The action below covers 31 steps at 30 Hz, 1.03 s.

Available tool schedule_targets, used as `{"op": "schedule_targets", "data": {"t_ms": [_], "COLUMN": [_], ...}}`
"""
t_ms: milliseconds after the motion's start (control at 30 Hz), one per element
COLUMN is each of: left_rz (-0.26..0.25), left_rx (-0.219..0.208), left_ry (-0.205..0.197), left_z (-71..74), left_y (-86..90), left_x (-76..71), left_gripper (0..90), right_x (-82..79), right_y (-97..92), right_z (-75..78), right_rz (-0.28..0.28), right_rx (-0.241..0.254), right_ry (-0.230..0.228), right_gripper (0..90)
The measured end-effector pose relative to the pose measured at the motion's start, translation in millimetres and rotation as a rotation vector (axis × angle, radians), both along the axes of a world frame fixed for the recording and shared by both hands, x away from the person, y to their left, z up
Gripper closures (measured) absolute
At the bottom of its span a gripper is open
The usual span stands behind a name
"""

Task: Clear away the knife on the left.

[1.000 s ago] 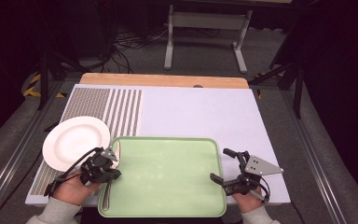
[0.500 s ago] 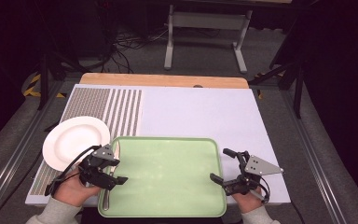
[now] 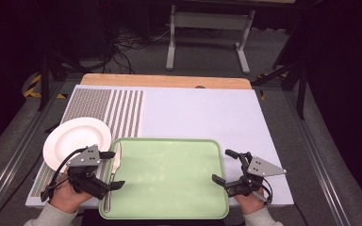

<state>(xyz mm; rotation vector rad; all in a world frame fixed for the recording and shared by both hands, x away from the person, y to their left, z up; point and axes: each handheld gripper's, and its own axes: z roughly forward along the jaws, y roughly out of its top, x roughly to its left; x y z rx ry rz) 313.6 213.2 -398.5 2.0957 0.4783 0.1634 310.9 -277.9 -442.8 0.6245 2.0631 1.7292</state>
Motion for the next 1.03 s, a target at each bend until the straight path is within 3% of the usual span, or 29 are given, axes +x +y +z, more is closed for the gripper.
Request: {"op": "schedule_targets", "data": {"t_ms": [100, 233, 333, 500, 700, 967, 1033], "left_rz": [0.008, 0.042, 0.065, 0.084, 0.123, 0.155, 0.163], "left_rx": [-0.043, -0.144, -0.195, -0.258, -0.271, -0.341, -0.341], "left_ry": [-0.060, -0.106, -0.124, -0.110, -0.124, -0.075, -0.076], "left_z": [-4.5, -14.3, -20.7, -32.1, -44.9, -54.3, -54.8], "left_y": [9.7, 21.7, 27.7, 36.4, 43.5, 52.9, 53.0], "left_x": [-4.8, -6.7, -6.8, -6.6, -12.3, -12.6, -11.9], "left_gripper": [0.4, 0.4, 0.4, 0.4, 0.4, 0.4, 0.3], "right_x": [0.1, 0.5, 0.1, -0.3, -1.6, -0.9, -1.2], "right_y": [0.0, 0.5, 0.5, -0.6, -3.3, -4.1, -3.9], "right_z": [-0.2, -0.7, -0.5, -1.2, -2.0, -2.6, -2.9], "right_rz": [0.000, 0.000, 0.000, -0.004, -0.013, -0.019, -0.019], "right_rx": [0.000, -0.002, -0.004, -0.003, -0.003, -0.003, -0.003], "right_ry": [0.001, 0.003, 0.002, 0.005, 0.006, 0.009, 0.014], "right_gripper": [1.0, 1.0, 1.0, 1.0, 1.0, 1.0, 1.0]}}
